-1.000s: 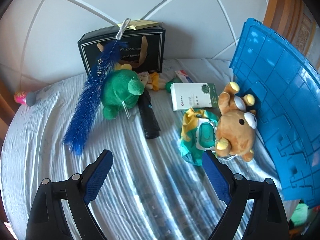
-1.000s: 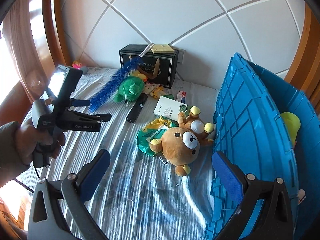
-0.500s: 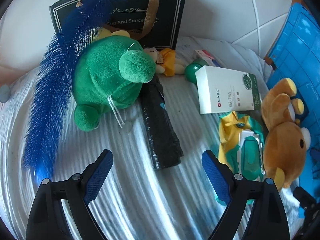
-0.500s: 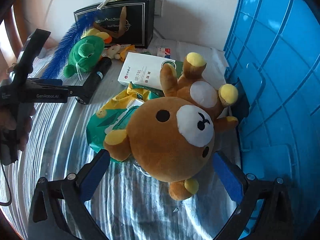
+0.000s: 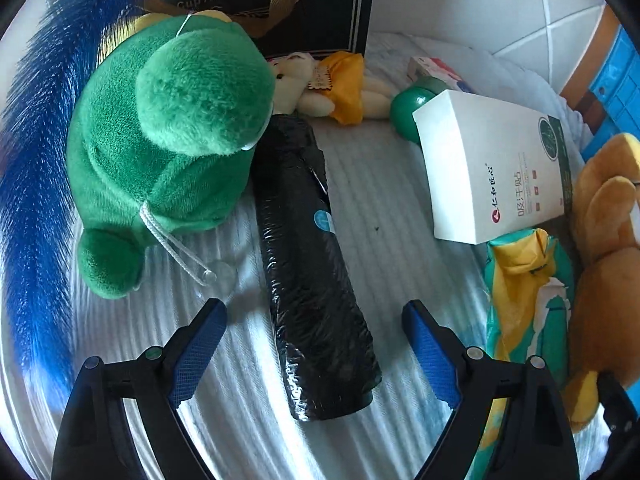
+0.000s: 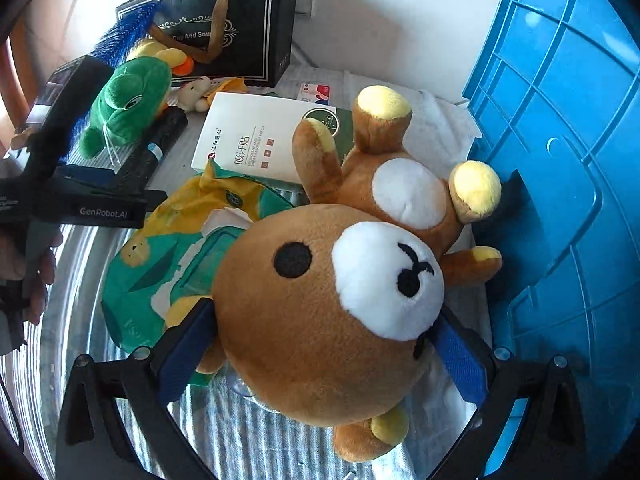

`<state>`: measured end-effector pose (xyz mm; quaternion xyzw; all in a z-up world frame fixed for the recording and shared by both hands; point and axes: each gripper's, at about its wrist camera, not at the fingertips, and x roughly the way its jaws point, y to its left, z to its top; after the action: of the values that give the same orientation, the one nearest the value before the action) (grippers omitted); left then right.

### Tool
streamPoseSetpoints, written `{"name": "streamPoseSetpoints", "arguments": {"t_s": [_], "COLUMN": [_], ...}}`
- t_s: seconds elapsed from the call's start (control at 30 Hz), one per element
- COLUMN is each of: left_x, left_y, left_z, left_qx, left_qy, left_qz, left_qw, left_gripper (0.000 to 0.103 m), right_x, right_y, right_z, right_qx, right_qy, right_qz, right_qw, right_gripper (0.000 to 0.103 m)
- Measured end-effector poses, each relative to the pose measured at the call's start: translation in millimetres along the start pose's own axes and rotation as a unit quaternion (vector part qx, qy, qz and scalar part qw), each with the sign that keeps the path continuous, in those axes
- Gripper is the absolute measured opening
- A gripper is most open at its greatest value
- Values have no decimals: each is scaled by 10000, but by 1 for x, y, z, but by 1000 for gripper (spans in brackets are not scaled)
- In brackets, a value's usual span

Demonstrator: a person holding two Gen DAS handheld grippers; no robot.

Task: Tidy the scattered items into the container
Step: 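Grasp the brown bear plush with the right tool while the left grasps the black umbrella, then lift the bear plush and black umbrella and carry both over the crate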

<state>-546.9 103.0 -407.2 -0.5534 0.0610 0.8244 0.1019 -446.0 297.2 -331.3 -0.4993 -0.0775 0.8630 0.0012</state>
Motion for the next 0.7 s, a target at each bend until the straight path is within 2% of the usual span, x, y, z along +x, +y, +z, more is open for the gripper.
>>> {"name": "streamPoseSetpoints", "arguments": {"t_s": [0.03, 0.07, 0.1, 0.13, 0.2, 0.3, 0.4, 0.7], "left_x": [-2, -5, -9, -10, -12, -18, -27, -63], "left_y": [0, 0, 0, 1, 1, 3, 6, 26], "left_z": [0, 0, 0, 0, -3, -12, -23, -61], "left_qx": [4, 4, 2, -9, 29, 33, -4, -75], "left_qy": [-42, -129, -181, -131, -108, -139, -199, -385], "left_qz": [-8, -11, 8, 8, -89, -152, -185, -185], "left_qw": [10000, 9999, 9998, 9999, 9999, 9998, 9996, 9991], "left_gripper": [81, 53, 36, 35, 34, 34, 33, 33], "right_x": [2, 4, 4, 3, -3, -15, -25, -73], "right_y": [0, 1, 1, 0, -2, -2, -3, 14], "right_z": [0, 1, 3, 3, 0, -5, -14, -40], "right_qx": [-8, -36, -62, -56, -38, -80, -121, -292], "right_qy": [35, 151, 233, 278, 236, 97, 13, -118], "right_qz": [-1, -19, -21, 23, 96, 171, 266, 574], "right_qw": [10000, 9999, 9997, 9996, 9997, 9998, 9996, 9979], "right_gripper": [103, 103, 103, 103, 86, 71, 66, 65]}}
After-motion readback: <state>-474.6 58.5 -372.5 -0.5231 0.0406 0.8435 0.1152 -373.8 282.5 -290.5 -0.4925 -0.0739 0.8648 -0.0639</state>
